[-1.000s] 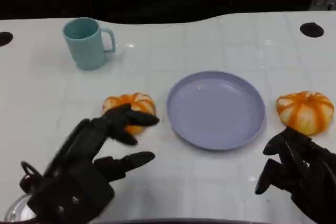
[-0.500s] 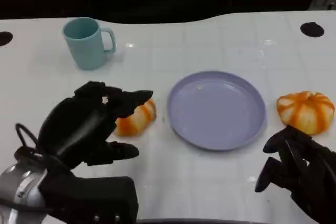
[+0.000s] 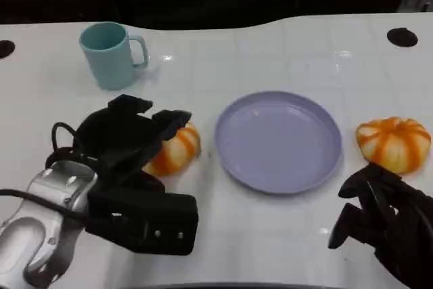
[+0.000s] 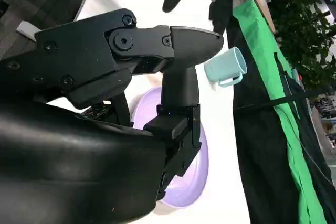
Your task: Grasp the bread from the table and place it into the plate.
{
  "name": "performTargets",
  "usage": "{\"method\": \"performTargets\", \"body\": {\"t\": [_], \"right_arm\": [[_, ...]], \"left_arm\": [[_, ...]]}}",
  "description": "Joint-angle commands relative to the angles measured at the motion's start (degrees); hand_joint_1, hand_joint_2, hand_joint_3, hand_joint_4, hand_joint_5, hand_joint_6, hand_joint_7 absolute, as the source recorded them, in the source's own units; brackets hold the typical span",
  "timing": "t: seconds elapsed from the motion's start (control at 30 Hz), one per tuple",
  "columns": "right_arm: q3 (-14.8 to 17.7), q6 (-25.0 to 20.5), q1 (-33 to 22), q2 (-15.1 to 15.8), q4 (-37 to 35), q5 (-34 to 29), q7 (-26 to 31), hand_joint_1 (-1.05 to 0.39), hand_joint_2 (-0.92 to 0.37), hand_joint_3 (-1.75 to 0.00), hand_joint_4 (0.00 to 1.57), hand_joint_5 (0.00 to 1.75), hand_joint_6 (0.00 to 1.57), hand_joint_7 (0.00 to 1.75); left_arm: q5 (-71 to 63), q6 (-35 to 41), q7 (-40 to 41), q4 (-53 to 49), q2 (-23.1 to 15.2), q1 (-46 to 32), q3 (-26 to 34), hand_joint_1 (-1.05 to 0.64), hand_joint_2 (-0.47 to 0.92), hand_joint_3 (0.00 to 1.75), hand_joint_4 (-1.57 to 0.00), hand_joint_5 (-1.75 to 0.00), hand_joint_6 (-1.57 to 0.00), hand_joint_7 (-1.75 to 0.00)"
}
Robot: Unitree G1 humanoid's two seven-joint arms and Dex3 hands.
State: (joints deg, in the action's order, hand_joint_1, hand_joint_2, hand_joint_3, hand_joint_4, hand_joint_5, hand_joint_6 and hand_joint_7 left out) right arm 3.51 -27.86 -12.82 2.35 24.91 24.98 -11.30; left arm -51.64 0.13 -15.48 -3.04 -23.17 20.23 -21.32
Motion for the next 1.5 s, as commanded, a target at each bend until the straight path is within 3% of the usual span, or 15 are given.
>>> {"method": "performTargets", "body": {"t": [0.03, 0.97, 1.1, 1.17, 1.23, 1.27, 1.3, 1.33, 1.4, 1.5], "right_arm": [[0.01, -0.46, -0.36, 0.67, 0.84, 0.05, 0.49, -0.48, -0.92, -0.35, 0.64, 1.75, 0.51, 1.61], [-0.09, 0.39, -1.29, 0.74, 1.20, 0.42, -0.75, -0.48, -0.92, -0.36, 0.64, 1.75, 0.51, 1.60], [-0.01, 0.26, -1.38, 0.76, 1.35, 0.51, -0.88, -0.49, -0.92, -0.35, 0.64, 1.75, 0.51, 1.60], [0.09, 0.19, -1.45, 0.80, 1.39, 0.61, -0.99, -0.48, -0.92, -0.35, 0.64, 1.75, 0.51, 1.59], [0.15, 0.04, -1.53, 0.85, 1.55, 0.60, -0.92, -0.49, -0.92, -0.35, 0.64, 1.75, 0.51, 1.59], [0.11, 0.06, -1.57, 0.92, 1.62, 0.47, -0.90, -0.49, -0.92, -0.34, 0.64, 1.75, 0.51, 1.59], [0.09, 0.09, -1.61, 0.97, 1.67, 0.39, -0.89, -0.49, -0.92, -0.34, 0.64, 1.75, 0.51, 1.59], [0.11, 0.04, -1.64, 0.97, 1.72, 0.44, -0.87, -0.49, -0.92, -0.34, 0.64, 1.75, 0.51, 1.59], [0.22, -0.01, -1.74, 0.86, 1.82, 0.65, -0.82, -0.48, -0.92, -0.35, 0.64, 1.75, 0.51, 1.59], [0.30, -0.03, -1.80, 0.78, 1.84, 0.81, -0.82, -0.48, -0.92, -0.35, 0.64, 1.75, 0.51, 1.59]], "left_arm": [[0.04, 0.68, 0.54, -8.41, 1.52, 5.19, -2.13, -0.54, 0.83, 0.00, 0.00, -0.29, -0.21, -0.01], [4.92, -3.22, 10.92, -57.24, 13.71, 27.44, -9.88, -0.48, 0.86, 0.00, -0.05, -0.22, -0.22, -0.01], [6.14, -4.65, 13.05, -62.11, 14.84, 28.81, -10.35, -0.43, 0.88, 0.01, -0.17, -0.18, -0.27, -0.02], [6.79, -5.39, 14.73, -64.03, 15.39, 29.04, -10.09, -0.37, 0.91, 0.01, -0.30, -0.14, -0.34, -0.02], [7.94, -6.72, 16.88, -65.61, 15.76, 28.96, -9.47, -0.27, 0.92, 0.06, -0.57, -0.17, -0.57, -0.07], [8.56, -7.57, 18.03, -66.25, 15.84, 28.88, -9.19, -0.24, 0.92, 0.07, -0.68, -0.21, -0.67, -0.10], [8.98, -8.17, 18.82, -66.76, 15.90, 28.89, -9.11, -0.21, 0.92, 0.09, -0.82, -0.38, -0.81, -0.09], [9.11, -8.65, 19.97, -67.25, 15.96, 28.87, -9.17, -0.20, 0.92, 0.10, -0.85, -0.54, -0.89, -0.07], [8.81, -9.43, 22.57, -68.12, 15.95, 28.77, -9.80, -0.23, 0.92, 0.07, -0.84, -1.06, -1.11, -0.07], [8.85, -10.01, 23.98, -68.99, 15.97, 28.92, -10.40, -0.26, 0.92, 0.06, -0.83, -1.21, -1.22, -0.08]]}}
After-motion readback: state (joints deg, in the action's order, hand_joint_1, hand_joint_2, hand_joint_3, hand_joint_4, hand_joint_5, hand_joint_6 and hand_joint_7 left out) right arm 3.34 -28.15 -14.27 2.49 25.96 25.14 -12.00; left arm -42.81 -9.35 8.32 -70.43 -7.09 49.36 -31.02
